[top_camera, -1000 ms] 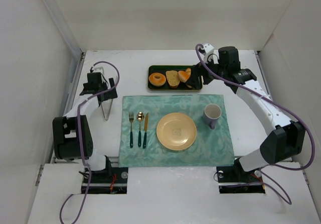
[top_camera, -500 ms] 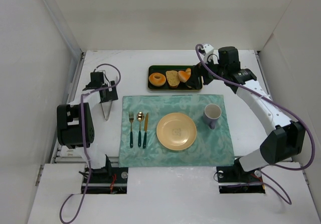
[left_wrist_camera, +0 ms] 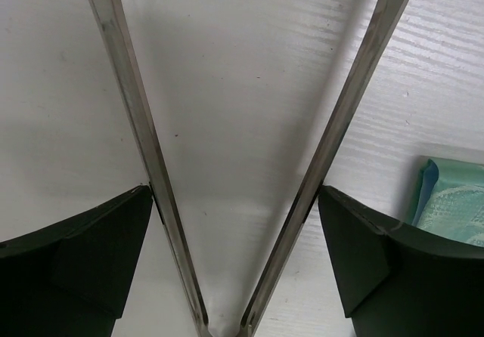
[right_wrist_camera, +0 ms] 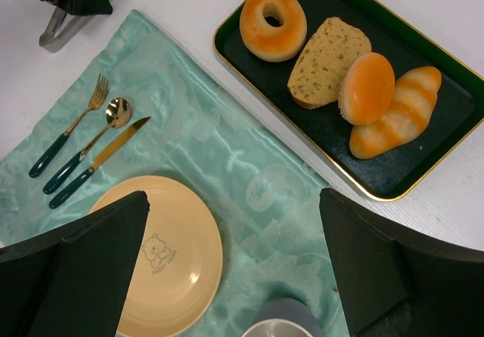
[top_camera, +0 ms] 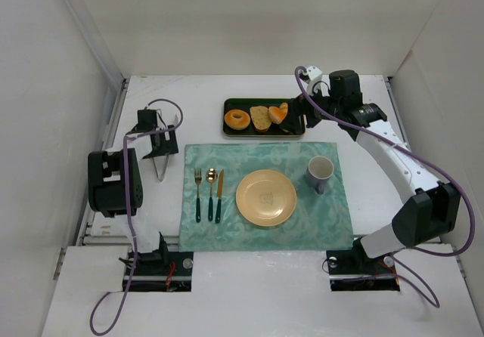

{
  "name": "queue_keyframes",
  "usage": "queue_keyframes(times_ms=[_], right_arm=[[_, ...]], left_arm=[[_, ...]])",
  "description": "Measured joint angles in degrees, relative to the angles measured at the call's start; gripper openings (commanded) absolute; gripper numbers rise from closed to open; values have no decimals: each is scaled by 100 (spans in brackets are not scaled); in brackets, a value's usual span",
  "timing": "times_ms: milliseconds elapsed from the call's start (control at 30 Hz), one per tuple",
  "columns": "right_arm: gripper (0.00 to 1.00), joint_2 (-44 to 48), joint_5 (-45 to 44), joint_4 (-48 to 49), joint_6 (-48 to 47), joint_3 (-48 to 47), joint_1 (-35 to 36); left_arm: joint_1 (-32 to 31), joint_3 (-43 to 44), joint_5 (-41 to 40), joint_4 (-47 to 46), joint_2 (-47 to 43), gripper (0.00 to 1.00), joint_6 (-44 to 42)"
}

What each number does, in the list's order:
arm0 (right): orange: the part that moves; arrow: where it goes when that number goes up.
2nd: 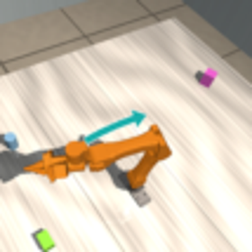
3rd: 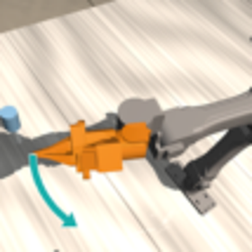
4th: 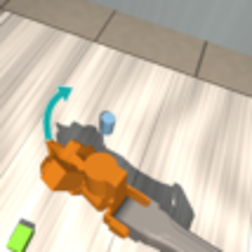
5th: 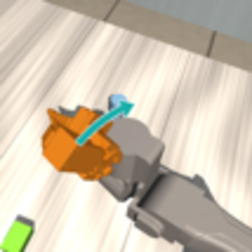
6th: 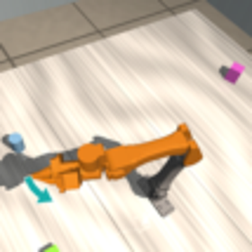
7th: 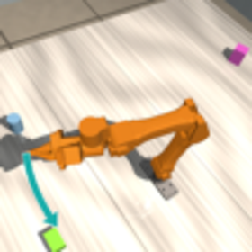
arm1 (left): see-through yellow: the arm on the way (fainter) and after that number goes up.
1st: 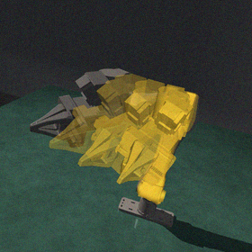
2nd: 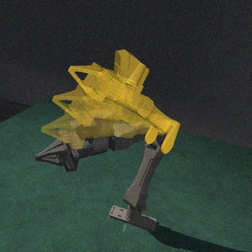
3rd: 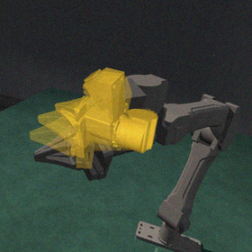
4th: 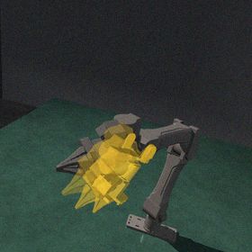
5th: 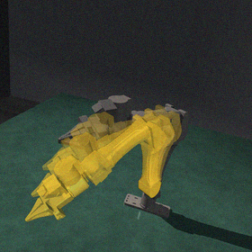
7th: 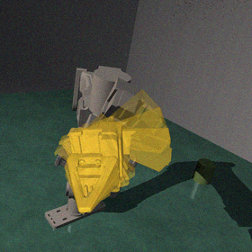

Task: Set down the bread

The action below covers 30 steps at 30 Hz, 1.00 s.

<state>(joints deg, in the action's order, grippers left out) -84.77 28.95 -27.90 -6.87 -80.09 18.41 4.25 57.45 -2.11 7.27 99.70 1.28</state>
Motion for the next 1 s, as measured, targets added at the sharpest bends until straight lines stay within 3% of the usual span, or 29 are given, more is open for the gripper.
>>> queue_keyframes(times_ms=[300,400,467,600,767,1000], right_arm=[[100,11,0,0,0,0,0],[100,11,-2,0,0,0,0],[100,11,-2,0,0,0,0],[100,11,-2,0,0,0,0],[100,11,-2,0,0,0,0],[100,11,-2,0,0,0,0]], left_arm=[[11,70,116,28,66,64,-22],[11,76,136,31,72,39,-33],[11,76,151,33,70,32,-48],[31,76,186,35,70,30,-61],[33,76,293,142,-68,34,-42],[33,76,743,232,-1069,34,98]])
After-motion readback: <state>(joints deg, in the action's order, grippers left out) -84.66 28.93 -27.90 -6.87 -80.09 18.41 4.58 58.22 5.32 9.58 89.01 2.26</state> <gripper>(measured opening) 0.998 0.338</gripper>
